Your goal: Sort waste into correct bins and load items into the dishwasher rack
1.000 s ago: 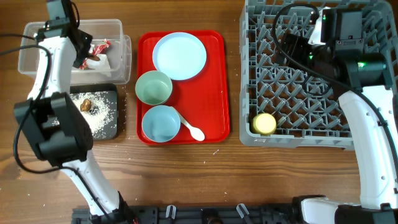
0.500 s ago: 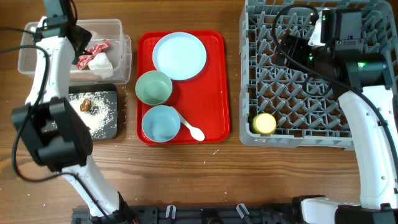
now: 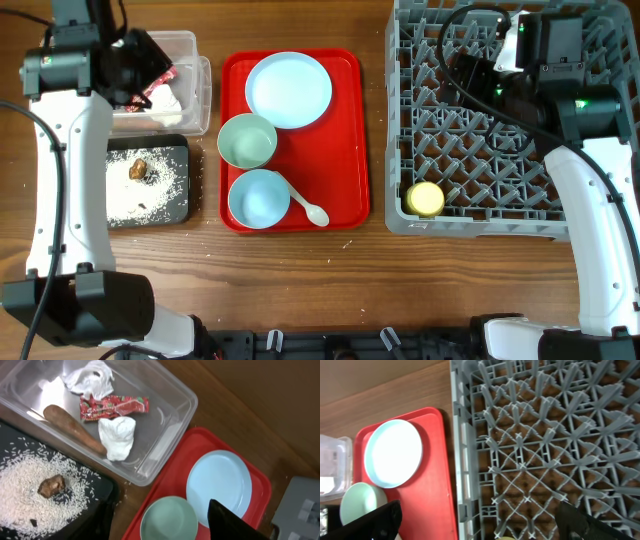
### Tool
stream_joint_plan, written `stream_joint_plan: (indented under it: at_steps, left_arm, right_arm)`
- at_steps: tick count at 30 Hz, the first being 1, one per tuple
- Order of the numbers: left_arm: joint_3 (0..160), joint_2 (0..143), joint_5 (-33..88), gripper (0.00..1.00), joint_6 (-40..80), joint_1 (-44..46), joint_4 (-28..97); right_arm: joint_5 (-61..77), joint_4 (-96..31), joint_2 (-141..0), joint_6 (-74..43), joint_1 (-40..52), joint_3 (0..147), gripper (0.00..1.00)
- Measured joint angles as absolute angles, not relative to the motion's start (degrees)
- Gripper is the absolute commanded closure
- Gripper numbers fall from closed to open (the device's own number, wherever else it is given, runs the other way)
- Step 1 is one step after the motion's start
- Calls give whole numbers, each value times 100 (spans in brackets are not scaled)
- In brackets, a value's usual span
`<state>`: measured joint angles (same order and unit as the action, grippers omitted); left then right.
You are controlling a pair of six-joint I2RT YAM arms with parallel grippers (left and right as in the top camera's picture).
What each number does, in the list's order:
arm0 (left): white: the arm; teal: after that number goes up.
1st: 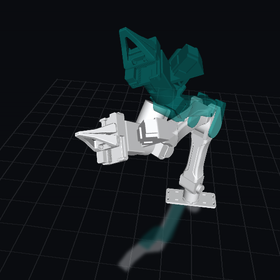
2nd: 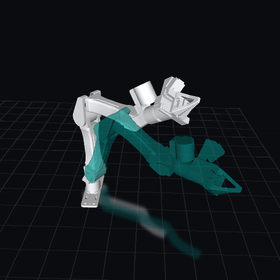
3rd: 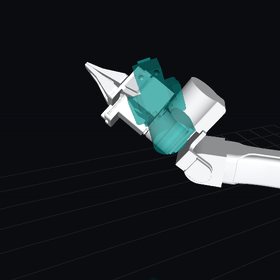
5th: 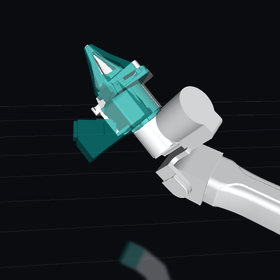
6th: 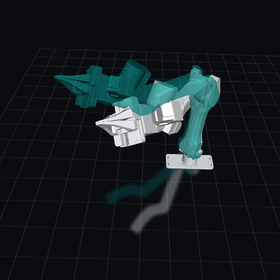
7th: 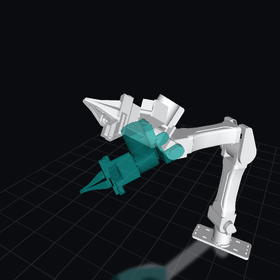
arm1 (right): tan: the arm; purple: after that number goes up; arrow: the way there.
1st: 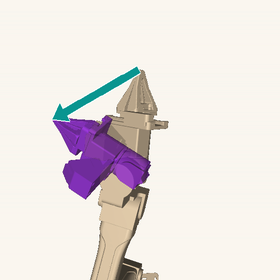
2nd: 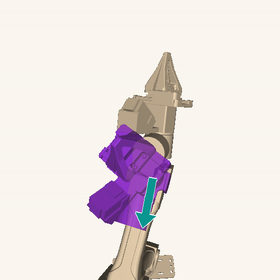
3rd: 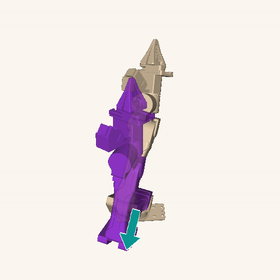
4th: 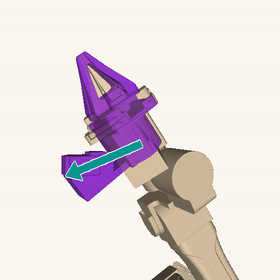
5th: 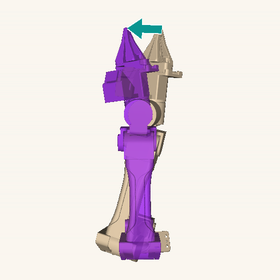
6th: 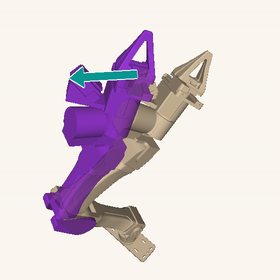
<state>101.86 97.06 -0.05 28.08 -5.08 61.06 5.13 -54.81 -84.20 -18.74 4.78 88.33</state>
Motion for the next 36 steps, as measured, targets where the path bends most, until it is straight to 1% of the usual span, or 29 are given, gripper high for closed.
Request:
stream_joint_plan:
  at_steps: [8, 9, 11, 12, 22, 31, 36]
  left_arm:
    - [10186, 9706, 38, 37, 2427, 228, 6517]
    - [10186, 9706, 40, 34, 2418, 307, 6539]
    - [10186, 9706, 40, 34, 2392, 491, 6569]
    - [10186, 9706, 40, 32, 2379, 561, 6573]
    - [10186, 9706, 58, 27, 2338, 1085, 6720]
    - [10149, 9710, 58, 31, 2338, 1168, 7057]
    - [9647, 9762, 60, 35, 2521, 1586, 7054]
  right_arm:
    - [941, -5306, -8420, -1874, 478, 8833, 0]
    - [989, -5306, -8420, -1874, 478, 8833, 0]
    - [1055, -5297, -8420, -1876, 478, 8833, 0]
    - [1074, -5269, -8420, -1876, 478, 8833, 0]
    - [1413, -5004, -8420, -1876, 679, 8833, 0]
    - [1435, -4895, -8420, -1876, 934, 8833, 0]
    - [1439, -4880, -8427, -1876, 934, 8833, 0]
